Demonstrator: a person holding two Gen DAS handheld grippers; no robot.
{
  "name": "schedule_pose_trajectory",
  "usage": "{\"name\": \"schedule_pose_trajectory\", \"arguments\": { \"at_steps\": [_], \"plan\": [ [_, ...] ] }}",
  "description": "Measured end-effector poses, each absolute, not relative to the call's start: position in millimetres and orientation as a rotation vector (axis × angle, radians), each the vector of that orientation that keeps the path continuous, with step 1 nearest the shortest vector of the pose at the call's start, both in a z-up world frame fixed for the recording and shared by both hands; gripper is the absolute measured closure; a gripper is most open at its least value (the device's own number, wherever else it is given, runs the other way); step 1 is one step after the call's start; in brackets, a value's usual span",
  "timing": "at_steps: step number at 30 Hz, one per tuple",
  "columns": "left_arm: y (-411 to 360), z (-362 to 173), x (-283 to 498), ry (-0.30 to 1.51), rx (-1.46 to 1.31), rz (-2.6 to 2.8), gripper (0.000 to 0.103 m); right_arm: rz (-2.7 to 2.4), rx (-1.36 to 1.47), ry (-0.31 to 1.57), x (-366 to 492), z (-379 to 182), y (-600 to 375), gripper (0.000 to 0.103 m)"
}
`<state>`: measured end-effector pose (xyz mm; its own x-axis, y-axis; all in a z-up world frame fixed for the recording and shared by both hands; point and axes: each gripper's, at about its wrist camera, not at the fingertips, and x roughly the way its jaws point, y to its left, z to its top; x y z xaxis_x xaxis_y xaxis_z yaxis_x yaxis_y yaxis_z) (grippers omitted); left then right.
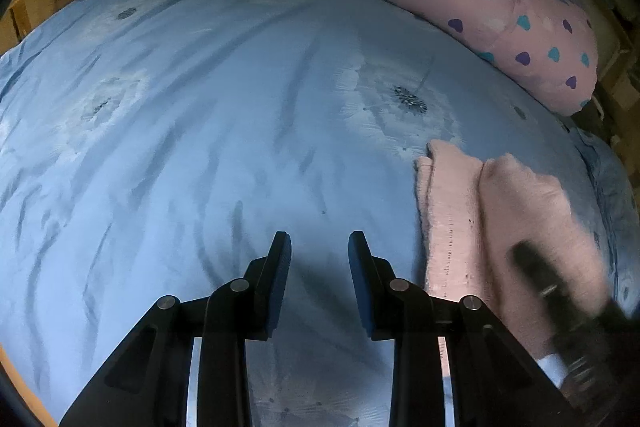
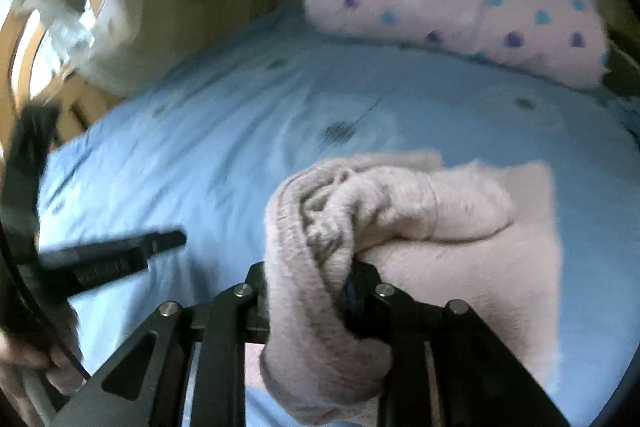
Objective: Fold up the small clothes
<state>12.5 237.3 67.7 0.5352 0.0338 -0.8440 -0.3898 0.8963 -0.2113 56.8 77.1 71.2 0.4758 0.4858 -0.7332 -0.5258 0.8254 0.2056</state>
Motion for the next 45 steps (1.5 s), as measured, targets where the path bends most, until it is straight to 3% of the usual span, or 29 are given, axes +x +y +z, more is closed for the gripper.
{"name": "schedule_pose_trajectory", "arguments": {
  "at_steps": [5,11,18,28,41,44,45],
  "plan": [
    [240,69,8,0.972,-0.403,0.258,0.079,0.658,-0.028,0.88,42,65,75,0.058],
    [236,73,7,0.954,-0.412,0.227,0.079,0.76,0.084,0.89,29,82,55,0.045],
    [205,90,12,0.885,-0.4,0.105,0.079,0.694,0.077,0.844,13,101,12,0.044],
    [134,96,30,0.856,-0.241,-0.109,0.079,0.456,0.091,0.892,34,84,-61,0.044],
    [95,67,69,0.916,-0.058,-0.117,0.066,0.48,0.242,0.938,61,50,-87,0.039],
    [88,63,71,0.892,0.008,-0.081,0.067,0.491,0.253,0.944,64,45,-82,0.039],
    [88,62,71,0.886,0.018,-0.065,0.072,0.493,0.256,0.946,65,43,-81,0.039]
  ]
}}
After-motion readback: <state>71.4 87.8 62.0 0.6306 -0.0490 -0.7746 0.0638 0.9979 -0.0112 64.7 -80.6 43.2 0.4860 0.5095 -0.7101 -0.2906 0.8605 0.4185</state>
